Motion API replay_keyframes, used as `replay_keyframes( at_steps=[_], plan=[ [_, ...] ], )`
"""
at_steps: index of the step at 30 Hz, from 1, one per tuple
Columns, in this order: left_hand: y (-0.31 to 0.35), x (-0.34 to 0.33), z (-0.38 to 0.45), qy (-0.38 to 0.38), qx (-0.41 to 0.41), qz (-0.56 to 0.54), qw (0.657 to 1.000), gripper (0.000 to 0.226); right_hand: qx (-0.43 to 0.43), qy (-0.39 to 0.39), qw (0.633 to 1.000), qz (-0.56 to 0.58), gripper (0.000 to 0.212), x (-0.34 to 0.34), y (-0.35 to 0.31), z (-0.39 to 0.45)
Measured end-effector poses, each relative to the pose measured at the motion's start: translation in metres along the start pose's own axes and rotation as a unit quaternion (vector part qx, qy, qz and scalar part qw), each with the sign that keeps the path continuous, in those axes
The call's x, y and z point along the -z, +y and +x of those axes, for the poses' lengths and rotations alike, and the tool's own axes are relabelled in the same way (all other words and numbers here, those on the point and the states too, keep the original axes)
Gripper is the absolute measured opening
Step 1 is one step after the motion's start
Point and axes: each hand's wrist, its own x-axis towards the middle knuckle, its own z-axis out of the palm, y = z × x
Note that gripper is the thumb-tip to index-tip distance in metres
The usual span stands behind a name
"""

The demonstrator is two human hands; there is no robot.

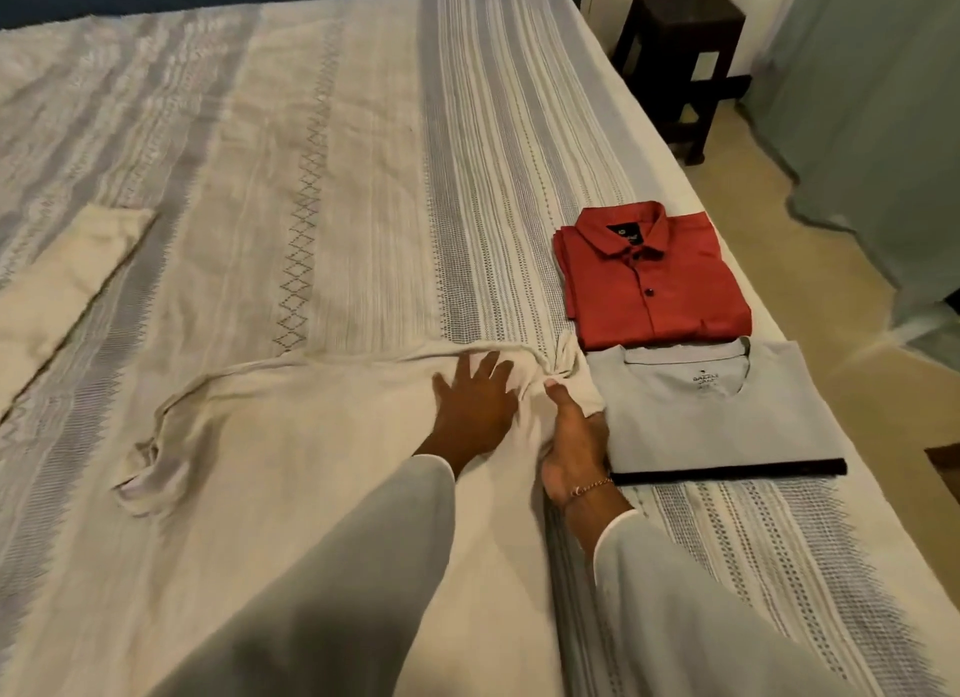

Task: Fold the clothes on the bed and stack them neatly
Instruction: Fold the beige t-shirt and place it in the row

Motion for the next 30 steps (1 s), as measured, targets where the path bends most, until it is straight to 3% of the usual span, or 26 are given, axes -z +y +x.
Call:
replay_keyframes(
  at_steps=[8, 12, 17, 22, 24, 26, 28, 30],
  plan=[
    [-0.005, -0.017, 0.008, 0.025, 0.009, 0.047, 0.999, 0.078, -0.016, -0.09, 0.988, 0.123, 0.059, 0.019, -0.023, 0.019],
    [-0.007, -0.028, 0.004, 0.045, -0.001, 0.041, 0.998, 0.087, 0.029, -0.072, 0.986, 0.149, 0.068, 0.03, -0.048, 0.032],
    [-0.003, -0.032, 0.005, 0.056, 0.008, 0.044, 0.997, 0.099, 0.127, 0.0, 0.992, 0.011, 0.034, 0.038, -0.084, 0.036],
    [0.002, -0.029, 0.009, 0.06, 0.023, 0.038, 0.997, 0.104, 0.179, 0.14, 0.962, -0.153, 0.03, 0.075, -0.088, 0.049],
    [0.004, -0.028, 0.009, 0.058, 0.027, 0.048, 0.997, 0.107, 0.131, 0.142, 0.955, -0.224, 0.025, 0.085, -0.085, 0.057],
    [0.006, -0.03, 0.008, 0.076, 0.022, 0.057, 0.995, 0.108, 0.08, 0.119, 0.945, -0.293, 0.033, 0.082, -0.092, 0.058],
    [0.006, -0.034, 0.008, 0.099, 0.004, 0.047, 0.994, 0.106, 0.064, 0.095, 0.932, -0.345, 0.038, 0.075, -0.105, 0.059],
    [0.005, -0.037, 0.008, 0.102, -0.01, 0.028, 0.994, 0.106, 0.053, 0.053, 0.933, -0.352, 0.03, 0.071, -0.11, 0.061]
  ],
)
